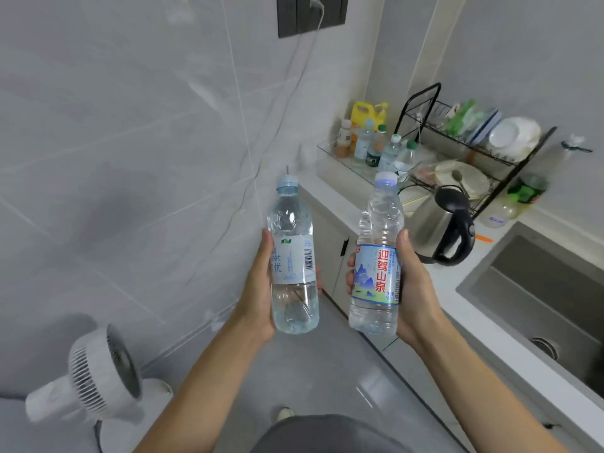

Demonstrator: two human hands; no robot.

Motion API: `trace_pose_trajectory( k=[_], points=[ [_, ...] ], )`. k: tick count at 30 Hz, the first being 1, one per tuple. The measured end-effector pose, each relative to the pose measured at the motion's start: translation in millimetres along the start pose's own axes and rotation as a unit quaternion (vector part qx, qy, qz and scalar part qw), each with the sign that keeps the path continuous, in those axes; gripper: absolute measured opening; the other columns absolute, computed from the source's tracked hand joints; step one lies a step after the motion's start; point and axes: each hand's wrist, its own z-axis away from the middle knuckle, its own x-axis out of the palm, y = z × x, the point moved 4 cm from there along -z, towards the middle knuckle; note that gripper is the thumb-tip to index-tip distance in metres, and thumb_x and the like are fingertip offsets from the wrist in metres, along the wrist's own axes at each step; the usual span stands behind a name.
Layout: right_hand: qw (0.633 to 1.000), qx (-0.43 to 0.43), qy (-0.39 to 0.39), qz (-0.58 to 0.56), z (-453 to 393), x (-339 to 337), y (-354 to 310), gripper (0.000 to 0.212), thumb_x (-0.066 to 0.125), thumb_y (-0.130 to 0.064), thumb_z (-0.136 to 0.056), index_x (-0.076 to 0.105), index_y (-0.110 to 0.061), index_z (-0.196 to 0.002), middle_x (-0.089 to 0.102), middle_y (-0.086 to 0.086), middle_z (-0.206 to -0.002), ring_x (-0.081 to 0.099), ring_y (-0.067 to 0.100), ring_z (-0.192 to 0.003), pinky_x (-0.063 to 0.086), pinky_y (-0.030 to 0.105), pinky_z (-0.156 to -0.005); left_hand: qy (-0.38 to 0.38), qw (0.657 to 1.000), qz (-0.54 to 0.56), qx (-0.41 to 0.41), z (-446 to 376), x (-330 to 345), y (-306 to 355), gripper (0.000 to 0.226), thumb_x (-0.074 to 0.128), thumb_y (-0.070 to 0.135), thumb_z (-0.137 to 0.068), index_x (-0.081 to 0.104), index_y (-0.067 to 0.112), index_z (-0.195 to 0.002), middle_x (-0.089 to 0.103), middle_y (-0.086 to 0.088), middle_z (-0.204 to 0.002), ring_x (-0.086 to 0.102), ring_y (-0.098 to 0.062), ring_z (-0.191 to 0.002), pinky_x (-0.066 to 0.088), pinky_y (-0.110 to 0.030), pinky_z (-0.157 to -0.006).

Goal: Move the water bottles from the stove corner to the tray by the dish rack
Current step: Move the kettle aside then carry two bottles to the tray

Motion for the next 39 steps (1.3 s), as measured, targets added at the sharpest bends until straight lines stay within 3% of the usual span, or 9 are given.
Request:
trace_pose_trajectory(
  k=[4,9,13,18,22,25,33,36,39],
  points=[
    [0.999,0.022,-0.029,-0.037,-54,11,-9,0.084,0.092,-0.071,-0.053,0.074,-0.006,-0.103,0.067,0.016,-0.091,0.067,0.028,-0.071,0.057,0.037,-0.070,0.006,1.000,-0.010,-0.007,-51,-13,24,0.074,0.047,0.076,-0.090,0.074,0.009,-0.109,0.071,-0.020,-0.089,0.069,-0.033,-0.070,0.059,-0.038,-0.065],
    [0.998,0.027,-0.030,-0.050,-117,3,-24,0.078,0.092,-0.071,-0.054,0.077,-0.008,-0.097,0.067,0.015,-0.090,0.067,0.028,-0.072,0.057,0.038,-0.070,0.011,1.000,-0.003,-0.029,-118,-12,39,0.070,0.044,0.071,-0.096,0.075,0.009,-0.104,0.069,-0.022,-0.088,0.068,-0.033,-0.068,0.060,-0.038,-0.063],
    [0.998,0.013,-0.014,-0.059,-178,-14,-54,0.077,0.091,-0.072,-0.053,0.079,-0.009,-0.095,0.069,0.014,-0.088,0.066,0.029,-0.073,0.056,0.040,-0.072,0.005,0.998,-0.030,-0.046,-187,8,56,0.069,0.049,0.072,-0.090,0.079,0.011,-0.097,0.069,-0.020,-0.087,0.067,-0.032,-0.071,0.058,-0.038,-0.068],
    [0.997,-0.006,0.017,-0.075,-265,-34,-105,0.059,0.061,-0.067,-0.087,0.080,-0.011,-0.090,0.067,0.014,-0.090,0.065,0.027,-0.071,0.056,0.038,-0.072,-0.006,0.998,-0.041,-0.036,-285,40,93,0.069,0.060,0.074,-0.087,0.079,0.009,-0.103,0.069,-0.021,-0.092,0.066,-0.034,-0.077,0.056,-0.042,-0.076],
    [0.998,-0.014,0.036,-0.055,-321,-50,-148,0.056,0.060,-0.063,-0.086,0.081,-0.011,-0.090,0.071,0.014,-0.089,0.069,0.027,-0.071,0.059,0.038,-0.071,-0.008,0.999,-0.030,-0.020,-355,68,123,0.067,0.055,0.068,-0.089,0.075,0.007,-0.107,0.069,-0.021,-0.087,0.067,-0.033,-0.071,0.058,-0.041,-0.071],
    [0.997,-0.031,0.059,-0.044,-356,-65,-175,0.058,0.057,-0.062,-0.089,0.078,-0.008,-0.096,0.070,0.016,-0.092,0.068,0.030,-0.074,0.059,0.040,-0.074,-0.032,0.999,-0.040,-0.010,-401,92,140,0.066,0.060,0.069,-0.091,0.076,0.008,-0.111,0.067,-0.023,-0.094,0.065,-0.036,-0.076,0.056,-0.044,-0.076],
    [0.987,-0.064,0.140,-0.048,-428,-103,-220,0.054,0.061,-0.062,-0.088,0.082,-0.013,-0.095,0.071,0.014,-0.091,0.069,0.026,-0.078,0.056,0.044,-0.085,-0.123,0.985,-0.103,-0.059,-516,138,154,0.070,0.060,0.064,-0.091,0.068,0.007,-0.132,0.072,-0.020,-0.099,0.071,-0.032,-0.079,0.060,-0.042,-0.075],
    [0.977,-0.086,0.183,-0.064,-447,-116,-229,0.064,0.064,-0.063,-0.088,0.074,-0.006,-0.115,0.071,0.016,-0.096,0.070,0.027,-0.081,0.061,0.042,-0.080,-0.164,0.971,-0.162,-0.064,-560,153,154,0.072,0.064,0.065,-0.087,0.064,0.016,-0.140,0.075,-0.016,-0.115,0.074,-0.030,-0.094,0.061,-0.041,-0.073],
    [0.965,-0.108,0.227,-0.079,-460,-131,-230,0.086,0.078,-0.069,-0.074,0.065,-0.001,-0.126,0.070,0.016,-0.097,0.070,0.028,-0.080,0.063,0.041,-0.078,-0.206,0.950,-0.228,-0.060,-596,166,150,0.068,0.064,0.067,-0.086,0.062,0.028,-0.142,0.073,-0.008,-0.132,0.071,-0.027,-0.117,0.061,-0.042,-0.088]
  ],
)
